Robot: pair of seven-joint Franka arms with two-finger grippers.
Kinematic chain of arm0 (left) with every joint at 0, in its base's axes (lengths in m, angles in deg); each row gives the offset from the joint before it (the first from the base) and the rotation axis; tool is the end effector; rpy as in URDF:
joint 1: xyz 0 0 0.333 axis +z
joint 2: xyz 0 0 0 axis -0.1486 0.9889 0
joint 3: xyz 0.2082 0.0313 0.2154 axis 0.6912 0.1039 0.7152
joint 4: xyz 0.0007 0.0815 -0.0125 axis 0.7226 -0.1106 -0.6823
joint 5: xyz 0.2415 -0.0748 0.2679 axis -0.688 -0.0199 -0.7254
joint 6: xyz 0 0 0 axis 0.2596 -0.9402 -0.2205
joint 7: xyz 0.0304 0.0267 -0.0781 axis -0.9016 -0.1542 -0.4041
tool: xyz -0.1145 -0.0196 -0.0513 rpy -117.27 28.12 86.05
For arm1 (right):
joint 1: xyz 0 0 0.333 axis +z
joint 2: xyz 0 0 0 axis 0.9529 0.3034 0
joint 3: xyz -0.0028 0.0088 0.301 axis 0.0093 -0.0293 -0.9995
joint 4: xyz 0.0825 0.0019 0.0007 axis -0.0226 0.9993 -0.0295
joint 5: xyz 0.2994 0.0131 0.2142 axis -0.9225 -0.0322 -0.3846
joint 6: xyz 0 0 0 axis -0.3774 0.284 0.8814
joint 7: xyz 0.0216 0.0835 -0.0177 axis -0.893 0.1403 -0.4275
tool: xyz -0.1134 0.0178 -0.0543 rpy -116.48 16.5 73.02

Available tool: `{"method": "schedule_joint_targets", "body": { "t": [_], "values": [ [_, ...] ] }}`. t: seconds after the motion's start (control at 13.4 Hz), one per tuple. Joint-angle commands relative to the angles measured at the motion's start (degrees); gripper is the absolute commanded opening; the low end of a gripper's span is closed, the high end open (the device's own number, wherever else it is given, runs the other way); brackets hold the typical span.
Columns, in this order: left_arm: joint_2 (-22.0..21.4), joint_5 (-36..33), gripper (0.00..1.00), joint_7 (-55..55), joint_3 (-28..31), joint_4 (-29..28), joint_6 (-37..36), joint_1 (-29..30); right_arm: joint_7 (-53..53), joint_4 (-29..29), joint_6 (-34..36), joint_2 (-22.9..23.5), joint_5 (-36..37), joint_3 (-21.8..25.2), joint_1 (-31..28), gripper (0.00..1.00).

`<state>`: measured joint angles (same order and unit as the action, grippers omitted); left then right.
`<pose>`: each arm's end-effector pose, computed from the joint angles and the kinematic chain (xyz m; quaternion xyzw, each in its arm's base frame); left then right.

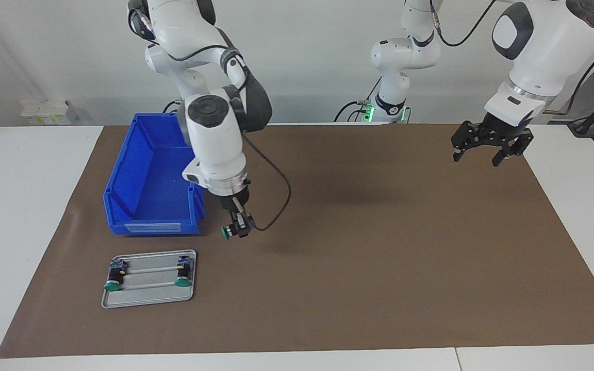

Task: Place and press button with both arms
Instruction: 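Carry the green button to the table middle with the right gripper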

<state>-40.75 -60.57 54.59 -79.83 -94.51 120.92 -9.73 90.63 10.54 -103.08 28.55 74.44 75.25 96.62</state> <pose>0.5597 -0.0403 0.5703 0.9927 -0.1112 0.0372 0.0272 0.6286 0.2664 0.4372 -0.8005 0.5950 -0.0411 0.0591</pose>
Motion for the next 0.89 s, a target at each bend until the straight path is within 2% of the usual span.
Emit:
{"method": "schedule_joint_targets", "body": {
  "t": [0.0, 0.15, 0.3, 0.45, 0.67, 0.82],
  "values": [
    [-2.5, 0.4, 1.00, 2.2, 0.4, -3.9, 2.8, 0.2, 14.0, 0.0, -3.9, 1.2, 0.6, -0.4, 3.1, 0.00],
    [-2.7, 0.4, 1.00, 2.0, 0.5, -4.4, 3.5, 0.1, 20.0, -0.5, -5.4, 4.7, 1.4, -0.2, 8.7, 0.00],
    [-2.8, 0.4, 1.00, 2.1, 0.5, -4.6, 3.5, 0.2, 25.8, -5.6, -7.9, 11.2, 1.5, 0.2, 12.8, 0.00],
    [-2.8, 0.4, 1.00, 2.2, 0.5, -4.6, 3.7, 0.3, 28.2, -8.6, -11.6, 14.8, 2.5, 0.0, 14.9, 0.00],
    [-2.7, 0.4, 1.00, 2.8, 0.4, -4.7, 5.4, 0.0, 31.7, -6.6, -16.9, 15.1, 2.8, -0.3, 17.7, 0.00],
    [-2.8, 0.4, 1.00, 4.6, 0.4, -4.9, 5.6, 0.0, 35.0, -4.3, -16.7, 14.5, 3.0, -0.2, 18.5, 0.00]
  ]
}}
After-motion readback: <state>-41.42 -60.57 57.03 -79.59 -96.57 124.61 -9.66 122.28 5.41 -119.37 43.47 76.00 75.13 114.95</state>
